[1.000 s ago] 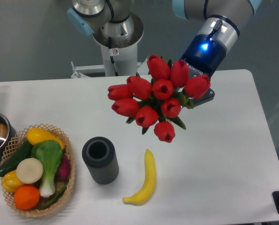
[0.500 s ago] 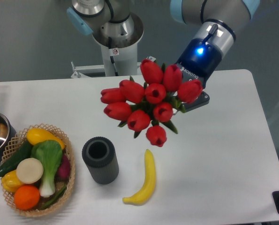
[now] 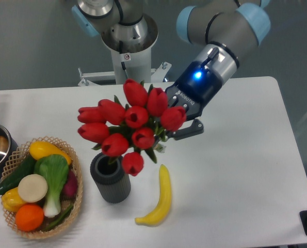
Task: Insert the flowers into the vase
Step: 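Position the tulip stems above the black vase opening and lower them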
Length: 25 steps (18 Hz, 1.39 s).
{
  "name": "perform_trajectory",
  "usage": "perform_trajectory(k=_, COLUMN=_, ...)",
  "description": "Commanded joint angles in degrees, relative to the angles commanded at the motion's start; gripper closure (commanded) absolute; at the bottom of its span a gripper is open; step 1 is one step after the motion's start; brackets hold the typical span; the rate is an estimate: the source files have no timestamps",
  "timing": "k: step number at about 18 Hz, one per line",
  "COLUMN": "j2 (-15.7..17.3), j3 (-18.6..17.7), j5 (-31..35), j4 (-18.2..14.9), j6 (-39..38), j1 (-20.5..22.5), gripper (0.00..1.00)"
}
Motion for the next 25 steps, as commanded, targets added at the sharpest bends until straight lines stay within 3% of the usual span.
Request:
perform_trajectory(k=4, j2=0.0, j3=-2.46, j5=-7.39, j4=0.09, j6=1.14, j1=0.79, gripper=0.82)
perform_trajectory(k=10, j2=0.18, j3=-7.38, j5=-11.34, j4=0.53, j6=3.24, j1=0.09, gripper=0.82)
perform_trajectory(k=14, j2=-2.28, j3=-6.95, j5=-12.59, j4=1.05, j6=6.58, j1=-1.93, gripper=0.82)
perform_trajectory(k=25, j2=-4.56, j3=-7.48, j5=-12.68, j4=1.23, j6=7.21, j1=-2.99, gripper=0.81)
